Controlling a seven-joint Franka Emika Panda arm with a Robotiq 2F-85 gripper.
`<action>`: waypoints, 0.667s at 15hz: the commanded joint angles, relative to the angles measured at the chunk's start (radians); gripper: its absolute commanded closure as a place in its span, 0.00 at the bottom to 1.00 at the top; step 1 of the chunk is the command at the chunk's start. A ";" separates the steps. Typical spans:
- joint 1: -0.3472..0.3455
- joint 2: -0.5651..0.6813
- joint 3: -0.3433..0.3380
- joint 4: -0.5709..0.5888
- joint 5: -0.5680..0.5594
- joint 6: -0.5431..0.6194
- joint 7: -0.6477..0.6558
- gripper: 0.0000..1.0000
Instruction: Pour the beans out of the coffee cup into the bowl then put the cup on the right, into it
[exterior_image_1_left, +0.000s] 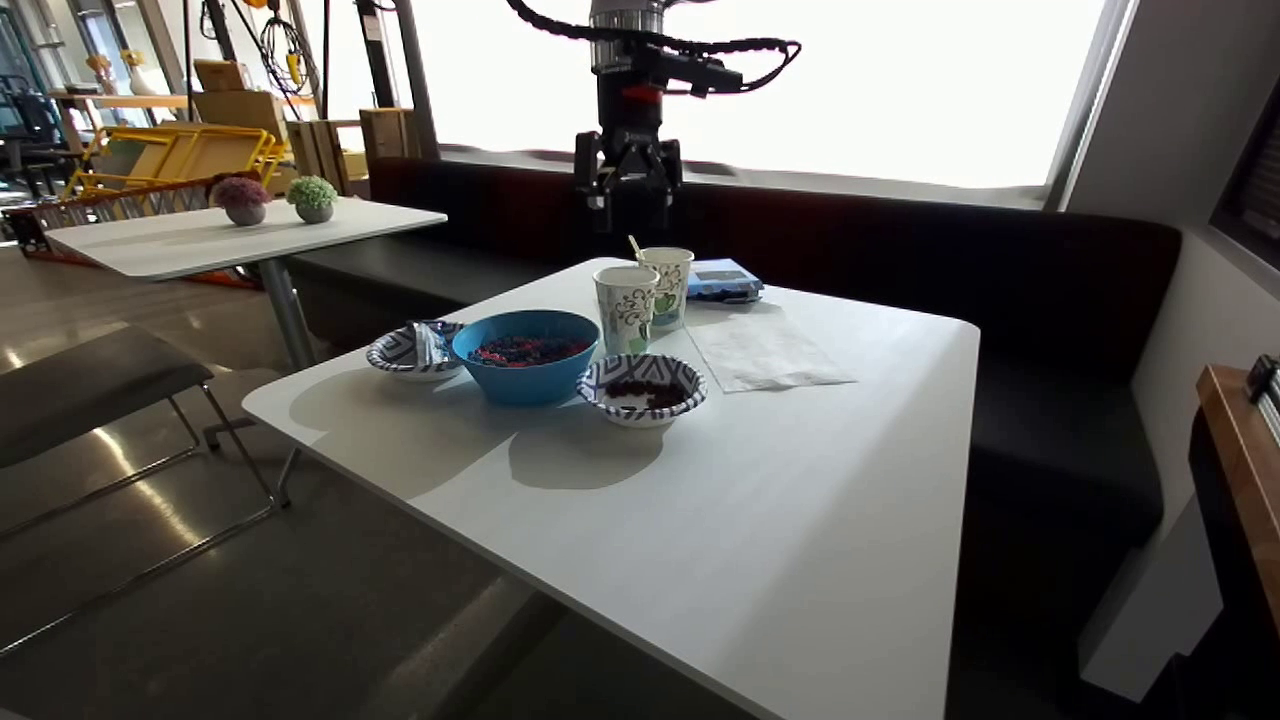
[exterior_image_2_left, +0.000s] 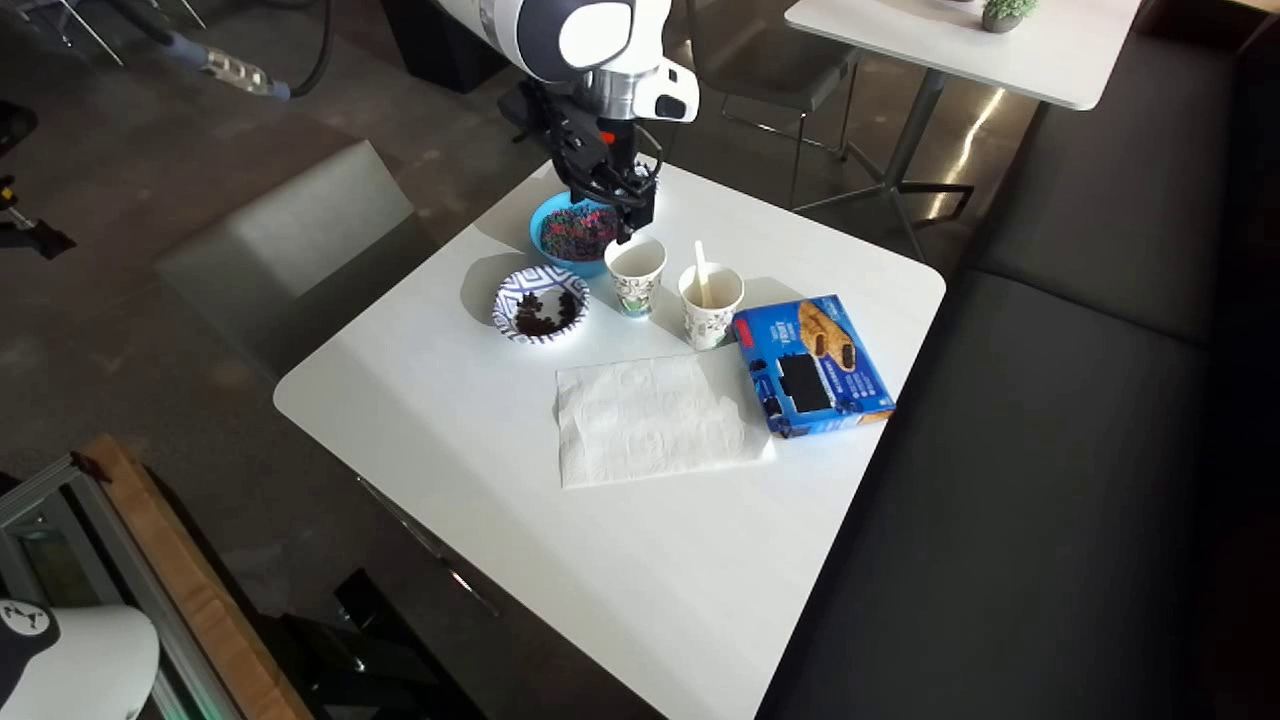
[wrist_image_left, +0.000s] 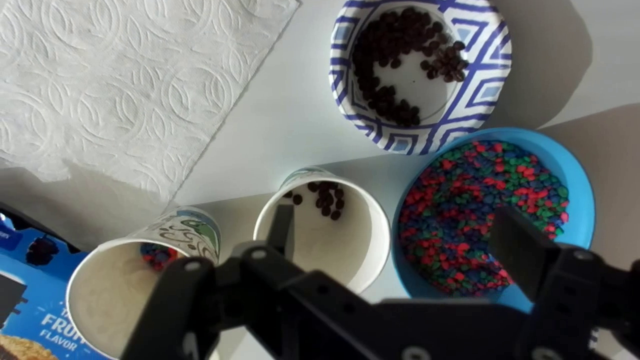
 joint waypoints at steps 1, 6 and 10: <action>0.043 0.059 -0.035 0.074 0.054 0.020 0.121 0.00; 0.131 0.140 -0.094 0.151 0.063 0.022 0.424 0.00; 0.201 0.199 -0.158 0.197 0.033 0.044 0.608 0.00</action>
